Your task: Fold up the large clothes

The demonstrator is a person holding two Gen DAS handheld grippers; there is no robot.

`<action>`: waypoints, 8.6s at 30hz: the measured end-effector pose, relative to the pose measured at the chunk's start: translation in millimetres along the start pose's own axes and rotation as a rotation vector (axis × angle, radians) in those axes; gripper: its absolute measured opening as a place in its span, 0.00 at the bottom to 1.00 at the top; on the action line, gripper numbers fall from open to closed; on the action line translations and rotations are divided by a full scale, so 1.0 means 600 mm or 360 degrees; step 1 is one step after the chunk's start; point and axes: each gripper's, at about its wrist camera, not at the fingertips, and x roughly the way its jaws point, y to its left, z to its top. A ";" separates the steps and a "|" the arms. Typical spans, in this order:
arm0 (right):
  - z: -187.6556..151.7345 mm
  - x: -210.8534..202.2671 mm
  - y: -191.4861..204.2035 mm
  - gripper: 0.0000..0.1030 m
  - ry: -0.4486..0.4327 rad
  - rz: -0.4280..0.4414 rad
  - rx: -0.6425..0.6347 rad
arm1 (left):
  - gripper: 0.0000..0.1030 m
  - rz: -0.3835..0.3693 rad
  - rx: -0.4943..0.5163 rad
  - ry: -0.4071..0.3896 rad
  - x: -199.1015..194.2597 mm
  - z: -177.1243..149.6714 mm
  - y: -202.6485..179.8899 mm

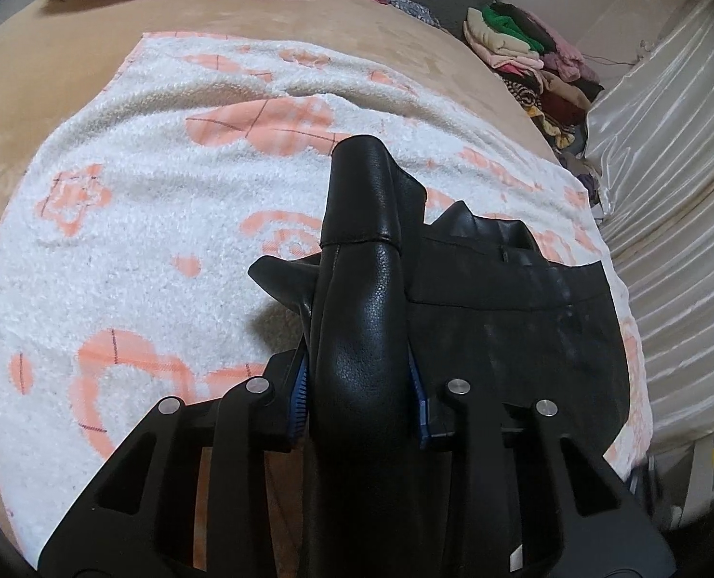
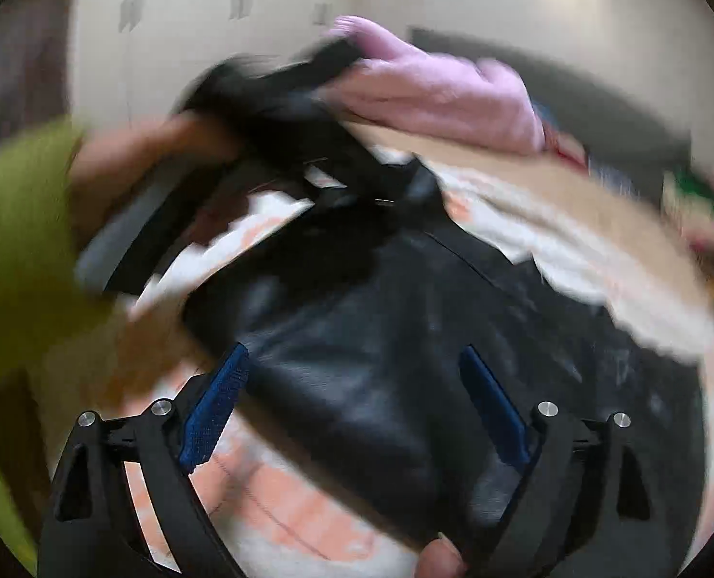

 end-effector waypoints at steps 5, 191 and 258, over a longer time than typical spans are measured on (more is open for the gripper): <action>-0.015 0.041 0.102 0.86 0.0018 -0.0232 -0.0437 | 0.22 0.0018 0.0025 0.0008 0.000 0.000 -0.003; -0.232 -0.083 -0.562 0.30 0.0177 -0.0274 0.1430 | 0.92 0.0085 0.0561 0.0087 0.132 -0.146 -0.374; -0.266 -0.257 -0.326 0.94 0.0110 -0.0299 0.1481 | 0.91 -0.0017 0.0522 0.0024 0.020 -0.194 -0.346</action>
